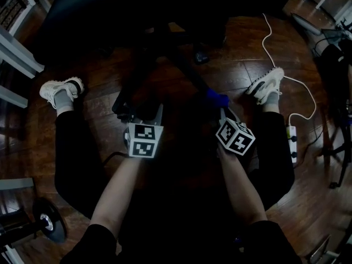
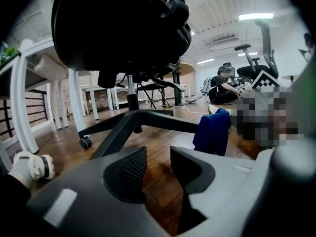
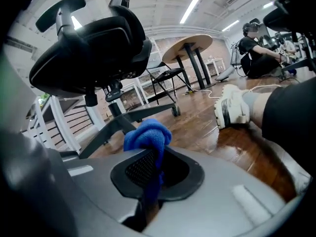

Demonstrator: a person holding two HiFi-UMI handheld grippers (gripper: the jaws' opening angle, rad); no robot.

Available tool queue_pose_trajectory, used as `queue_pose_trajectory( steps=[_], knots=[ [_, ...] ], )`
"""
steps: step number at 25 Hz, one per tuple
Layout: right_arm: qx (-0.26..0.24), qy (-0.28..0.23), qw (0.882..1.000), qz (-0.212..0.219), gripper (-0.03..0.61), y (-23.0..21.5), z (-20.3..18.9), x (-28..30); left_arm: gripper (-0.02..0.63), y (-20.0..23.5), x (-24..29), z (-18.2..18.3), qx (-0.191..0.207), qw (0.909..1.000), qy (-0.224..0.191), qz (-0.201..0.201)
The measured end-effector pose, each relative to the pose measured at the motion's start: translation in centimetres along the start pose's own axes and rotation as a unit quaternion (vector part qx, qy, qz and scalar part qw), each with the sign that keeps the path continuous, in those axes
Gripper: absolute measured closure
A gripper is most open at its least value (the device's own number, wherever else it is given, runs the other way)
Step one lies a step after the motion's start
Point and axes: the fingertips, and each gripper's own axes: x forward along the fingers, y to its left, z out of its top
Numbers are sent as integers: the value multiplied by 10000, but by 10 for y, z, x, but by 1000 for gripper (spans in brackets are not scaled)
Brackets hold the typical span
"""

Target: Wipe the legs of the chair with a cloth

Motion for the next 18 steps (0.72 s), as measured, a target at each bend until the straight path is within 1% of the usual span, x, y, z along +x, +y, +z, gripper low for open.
queue_pose_trajectory(
  steps=[2, 4, 6, 9, 11, 13, 15, 18],
  knots=[
    [-3, -51, 9993, 363, 546, 11, 7, 1, 462, -4, 0, -4, -116, 9999, 44, -89],
    [-163, -138, 9965, 808, 546, 37, 17, 4, 462, -4, -1, -6, -249, 9996, 66, -135],
    [-518, -209, 9924, 1100, 546, 66, 27, 13, 463, -2, -4, -7, -332, 9993, 59, -140],
    [-1159, -243, 9837, 1353, 546, 111, 43, 37, 463, -2, -9, -13, -384, 9991, 91, -168],
    [-1517, -295, 9783, 1383, 545, 137, 55, 59, 463, 0, -13, -16, -441, 9988, 89, -189],
    [-1817, -237, 9741, 1325, 545, 154, 64, 82, 463, 5, -19, -17, -555, 9983, -9, -150],
    [-2118, -82, 9698, 1205, 545, 161, 65, 101, 463, 11, -24, -18, -722, 9973, -130, -86],
    [-2329, -221, 9683, 881, 545, 160, 75, 119, 463, 19, -27, -20, -904, 9958, -136, -32]
  ],
)
